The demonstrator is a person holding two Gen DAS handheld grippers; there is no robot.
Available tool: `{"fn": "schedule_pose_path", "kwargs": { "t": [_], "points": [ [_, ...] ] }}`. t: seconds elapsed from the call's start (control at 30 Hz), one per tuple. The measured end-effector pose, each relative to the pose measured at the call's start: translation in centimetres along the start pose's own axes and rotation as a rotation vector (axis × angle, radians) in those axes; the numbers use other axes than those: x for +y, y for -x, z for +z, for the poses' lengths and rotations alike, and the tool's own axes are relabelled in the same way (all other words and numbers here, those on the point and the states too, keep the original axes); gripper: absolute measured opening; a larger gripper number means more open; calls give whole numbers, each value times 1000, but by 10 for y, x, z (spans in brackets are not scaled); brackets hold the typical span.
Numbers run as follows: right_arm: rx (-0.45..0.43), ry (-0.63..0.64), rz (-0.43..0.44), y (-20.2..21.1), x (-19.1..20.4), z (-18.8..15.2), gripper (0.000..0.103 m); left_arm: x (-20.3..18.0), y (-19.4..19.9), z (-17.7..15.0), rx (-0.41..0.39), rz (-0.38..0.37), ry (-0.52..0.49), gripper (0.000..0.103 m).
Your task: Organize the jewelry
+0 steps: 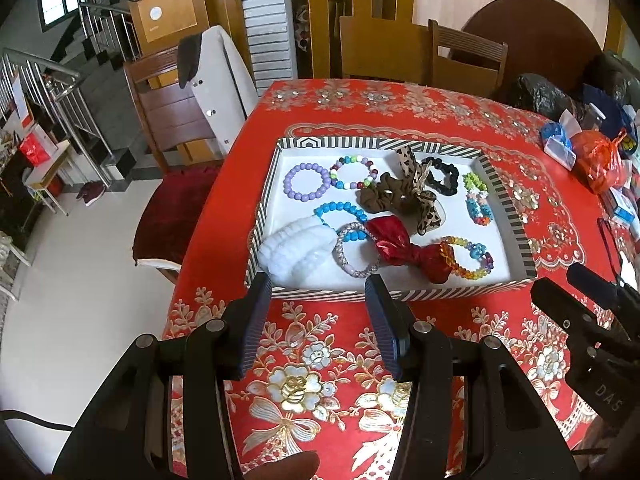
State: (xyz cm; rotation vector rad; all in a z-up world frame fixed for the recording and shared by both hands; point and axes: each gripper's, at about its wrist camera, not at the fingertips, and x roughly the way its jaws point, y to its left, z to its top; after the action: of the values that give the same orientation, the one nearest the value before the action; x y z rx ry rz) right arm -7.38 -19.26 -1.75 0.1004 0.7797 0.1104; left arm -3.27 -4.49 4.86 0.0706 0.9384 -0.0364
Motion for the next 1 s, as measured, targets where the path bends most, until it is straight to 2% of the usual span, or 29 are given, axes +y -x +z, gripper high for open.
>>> {"fn": "schedule_pose_path", "kwargs": {
  "t": [1.0],
  "points": [
    [25,26,11,-14,2,7,60,1,-12,3,27,9,-2,48]
  ]
}}
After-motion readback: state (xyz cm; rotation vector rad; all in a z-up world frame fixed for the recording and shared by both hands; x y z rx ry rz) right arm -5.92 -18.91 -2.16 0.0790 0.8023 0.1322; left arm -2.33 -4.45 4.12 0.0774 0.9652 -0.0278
